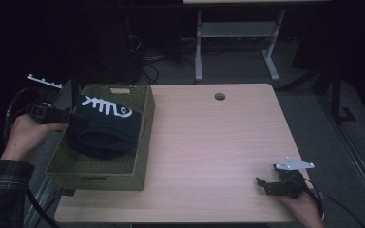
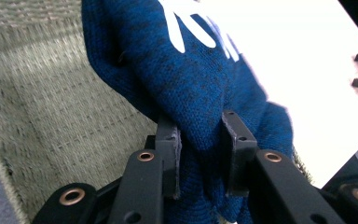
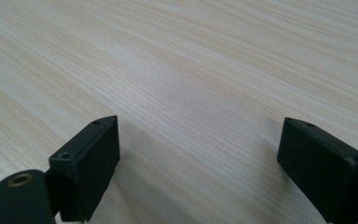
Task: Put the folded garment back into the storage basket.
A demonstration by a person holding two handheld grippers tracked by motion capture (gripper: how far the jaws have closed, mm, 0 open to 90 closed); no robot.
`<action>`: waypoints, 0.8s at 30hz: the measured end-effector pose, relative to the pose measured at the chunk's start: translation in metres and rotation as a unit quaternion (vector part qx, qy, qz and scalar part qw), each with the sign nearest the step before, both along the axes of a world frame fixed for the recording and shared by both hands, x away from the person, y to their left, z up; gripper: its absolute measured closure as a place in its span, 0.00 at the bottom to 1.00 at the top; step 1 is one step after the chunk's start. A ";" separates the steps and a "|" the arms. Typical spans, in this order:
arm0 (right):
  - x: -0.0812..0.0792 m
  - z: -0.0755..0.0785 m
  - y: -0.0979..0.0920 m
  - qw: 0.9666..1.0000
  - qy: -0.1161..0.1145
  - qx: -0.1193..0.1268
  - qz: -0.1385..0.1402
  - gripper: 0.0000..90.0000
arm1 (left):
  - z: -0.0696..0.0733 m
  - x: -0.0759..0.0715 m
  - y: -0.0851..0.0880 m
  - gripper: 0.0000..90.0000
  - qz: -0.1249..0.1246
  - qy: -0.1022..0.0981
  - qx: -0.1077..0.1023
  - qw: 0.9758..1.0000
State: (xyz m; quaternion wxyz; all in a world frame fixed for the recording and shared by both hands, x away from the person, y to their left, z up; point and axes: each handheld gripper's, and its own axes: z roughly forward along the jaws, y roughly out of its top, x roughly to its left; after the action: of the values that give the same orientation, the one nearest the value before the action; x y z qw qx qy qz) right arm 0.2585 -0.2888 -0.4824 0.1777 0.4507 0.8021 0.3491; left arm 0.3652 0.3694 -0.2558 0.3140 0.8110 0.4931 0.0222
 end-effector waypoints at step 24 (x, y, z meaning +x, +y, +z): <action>0.000 0.000 0.000 1.000 0.000 0.000 0.000 0.14 | -0.010 0.004 -0.022 0.80 -0.032 0.021 -0.022 0.999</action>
State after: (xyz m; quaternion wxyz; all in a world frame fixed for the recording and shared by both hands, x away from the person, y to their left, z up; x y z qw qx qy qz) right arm 0.2585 -0.2888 -0.4824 0.1777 0.4509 0.8019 0.3493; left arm 0.3691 0.3476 -0.2656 0.3218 0.8199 0.4733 -0.0156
